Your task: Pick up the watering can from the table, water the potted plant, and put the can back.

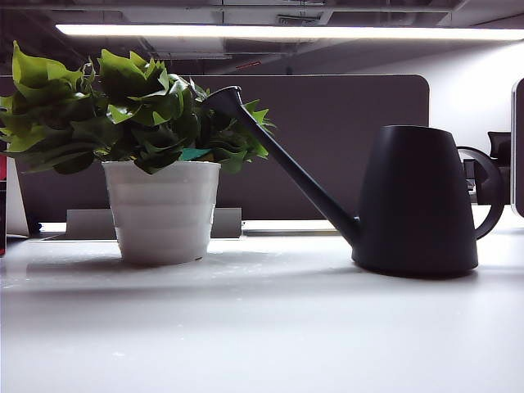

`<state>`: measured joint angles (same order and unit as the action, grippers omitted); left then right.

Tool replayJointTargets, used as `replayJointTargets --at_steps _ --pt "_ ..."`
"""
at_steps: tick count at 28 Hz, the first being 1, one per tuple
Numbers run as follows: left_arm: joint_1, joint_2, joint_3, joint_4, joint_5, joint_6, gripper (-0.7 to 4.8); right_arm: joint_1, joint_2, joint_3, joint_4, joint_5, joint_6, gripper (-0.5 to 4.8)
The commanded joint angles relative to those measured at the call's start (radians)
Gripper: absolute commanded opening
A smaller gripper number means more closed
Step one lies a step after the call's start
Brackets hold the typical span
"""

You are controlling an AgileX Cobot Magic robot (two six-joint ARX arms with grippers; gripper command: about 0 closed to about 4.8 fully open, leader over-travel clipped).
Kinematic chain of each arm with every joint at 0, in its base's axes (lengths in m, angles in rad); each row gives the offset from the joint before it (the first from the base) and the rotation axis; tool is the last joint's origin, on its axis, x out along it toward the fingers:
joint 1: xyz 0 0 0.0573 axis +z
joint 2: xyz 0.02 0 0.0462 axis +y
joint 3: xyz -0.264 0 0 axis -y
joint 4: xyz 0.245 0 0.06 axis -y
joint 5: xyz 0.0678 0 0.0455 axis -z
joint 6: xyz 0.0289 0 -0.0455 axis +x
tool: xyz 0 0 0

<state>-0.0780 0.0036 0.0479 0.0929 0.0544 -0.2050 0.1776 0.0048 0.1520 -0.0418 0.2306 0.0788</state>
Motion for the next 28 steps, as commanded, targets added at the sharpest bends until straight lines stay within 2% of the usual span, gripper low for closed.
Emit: replayJointTargets --at_steps 1,4,9,11,16,21,24,28 --pt "-0.002 0.001 0.061 0.017 0.103 -0.016 -0.05 0.000 0.027 0.087 0.014 -0.019 -0.095 3.83" --pt "-0.002 0.007 0.129 0.003 0.156 -0.024 -0.05 0.000 0.085 0.174 0.012 -0.055 -0.182 3.84" --pt "-0.004 0.097 0.279 -0.010 0.179 -0.105 -0.05 0.000 0.293 0.354 -0.026 -0.055 -0.211 4.55" --pt "-0.014 0.158 0.331 -0.009 0.193 -0.106 -0.05 0.000 0.398 0.428 -0.028 -0.055 -0.211 4.79" --pt "-0.084 0.349 0.484 0.002 0.201 -0.060 -0.05 0.000 0.600 0.525 0.002 -0.054 -0.222 4.79" --pt "-0.235 0.513 0.623 0.018 0.173 0.039 -0.05 0.000 0.745 0.525 0.039 -0.053 -0.222 4.79" --pt "-0.353 0.576 0.692 0.019 0.069 0.101 -0.05 -0.001 0.812 0.518 0.045 -0.050 -0.228 4.79" --pt "-0.538 0.655 0.766 -0.008 -0.034 0.137 -0.05 -0.019 0.896 0.484 0.097 -0.053 -0.270 4.79"
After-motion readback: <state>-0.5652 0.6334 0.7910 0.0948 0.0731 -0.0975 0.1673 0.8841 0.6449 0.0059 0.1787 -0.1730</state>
